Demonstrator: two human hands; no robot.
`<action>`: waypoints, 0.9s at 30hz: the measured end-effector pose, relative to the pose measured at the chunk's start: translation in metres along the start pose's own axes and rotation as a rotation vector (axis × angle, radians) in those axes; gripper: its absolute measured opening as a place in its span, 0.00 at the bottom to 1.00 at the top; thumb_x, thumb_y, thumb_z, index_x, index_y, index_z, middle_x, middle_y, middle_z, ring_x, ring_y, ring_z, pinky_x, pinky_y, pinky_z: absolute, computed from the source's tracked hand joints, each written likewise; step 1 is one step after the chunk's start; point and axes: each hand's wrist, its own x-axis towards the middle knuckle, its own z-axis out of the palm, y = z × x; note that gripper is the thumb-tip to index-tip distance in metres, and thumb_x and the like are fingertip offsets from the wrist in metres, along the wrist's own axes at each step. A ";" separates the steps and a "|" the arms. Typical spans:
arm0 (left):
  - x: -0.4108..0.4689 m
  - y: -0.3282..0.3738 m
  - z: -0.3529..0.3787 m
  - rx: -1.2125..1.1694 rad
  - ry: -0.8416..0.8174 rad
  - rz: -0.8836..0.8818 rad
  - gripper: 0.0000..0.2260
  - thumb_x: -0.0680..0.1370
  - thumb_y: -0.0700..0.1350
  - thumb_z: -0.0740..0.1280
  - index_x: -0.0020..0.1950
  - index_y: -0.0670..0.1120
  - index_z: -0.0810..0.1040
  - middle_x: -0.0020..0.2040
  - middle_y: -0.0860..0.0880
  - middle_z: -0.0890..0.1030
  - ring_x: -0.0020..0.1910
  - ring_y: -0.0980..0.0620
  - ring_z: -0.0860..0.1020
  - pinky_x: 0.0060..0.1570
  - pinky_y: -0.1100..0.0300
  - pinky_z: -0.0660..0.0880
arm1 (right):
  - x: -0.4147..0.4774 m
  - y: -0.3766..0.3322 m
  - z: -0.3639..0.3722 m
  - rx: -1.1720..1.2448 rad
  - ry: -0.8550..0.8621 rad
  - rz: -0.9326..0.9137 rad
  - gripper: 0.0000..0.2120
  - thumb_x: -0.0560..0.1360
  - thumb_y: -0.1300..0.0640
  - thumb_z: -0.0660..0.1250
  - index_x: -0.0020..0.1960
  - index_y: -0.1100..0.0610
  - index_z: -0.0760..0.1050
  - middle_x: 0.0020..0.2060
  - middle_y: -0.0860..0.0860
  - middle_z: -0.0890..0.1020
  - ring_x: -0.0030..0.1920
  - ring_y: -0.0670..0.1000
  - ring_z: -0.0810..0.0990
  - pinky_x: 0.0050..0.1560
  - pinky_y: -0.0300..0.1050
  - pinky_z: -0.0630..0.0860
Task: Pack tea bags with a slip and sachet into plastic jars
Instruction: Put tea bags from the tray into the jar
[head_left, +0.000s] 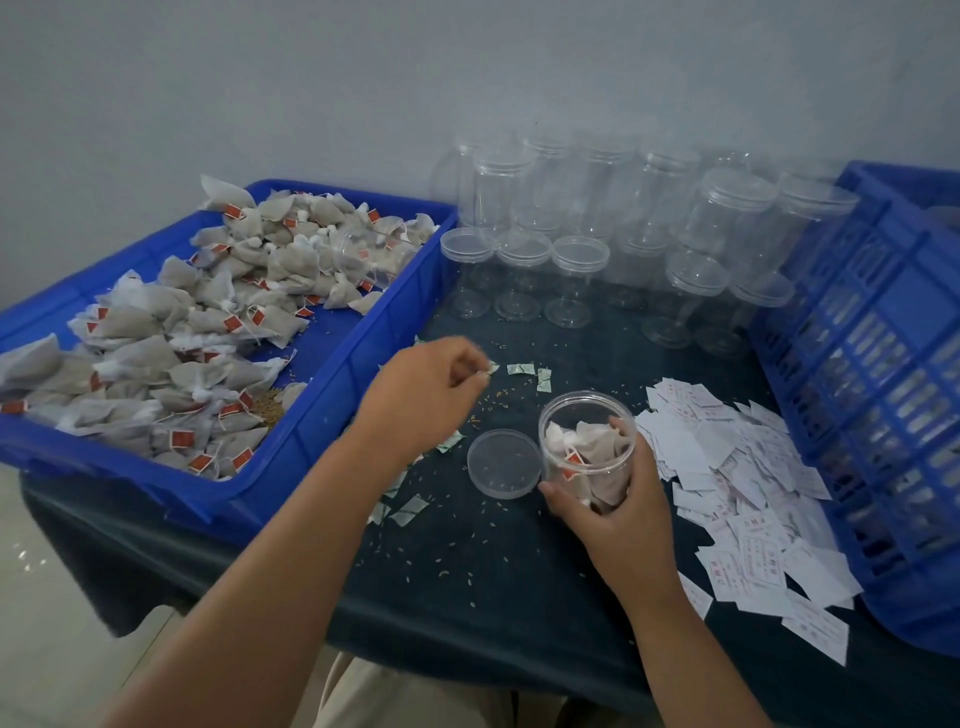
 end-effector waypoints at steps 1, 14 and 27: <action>0.004 -0.017 -0.003 0.194 -0.111 -0.071 0.04 0.81 0.51 0.69 0.54 0.60 0.80 0.51 0.60 0.84 0.46 0.63 0.80 0.47 0.60 0.77 | 0.000 0.001 -0.001 0.009 0.003 0.018 0.45 0.65 0.40 0.86 0.76 0.37 0.69 0.68 0.35 0.79 0.70 0.38 0.77 0.68 0.36 0.75; -0.037 -0.078 0.009 0.254 -0.374 -0.200 0.11 0.75 0.58 0.77 0.50 0.56 0.79 0.46 0.57 0.81 0.45 0.58 0.80 0.46 0.59 0.78 | 0.000 -0.004 0.001 0.007 -0.014 0.050 0.41 0.64 0.36 0.83 0.71 0.26 0.67 0.67 0.26 0.77 0.69 0.31 0.74 0.61 0.21 0.69; -0.039 -0.018 0.012 -0.234 0.007 0.038 0.04 0.78 0.55 0.75 0.46 0.58 0.83 0.42 0.63 0.84 0.42 0.64 0.82 0.42 0.73 0.74 | 0.000 -0.004 0.001 0.021 -0.026 -0.006 0.42 0.63 0.40 0.84 0.70 0.24 0.67 0.67 0.30 0.78 0.70 0.35 0.76 0.65 0.26 0.71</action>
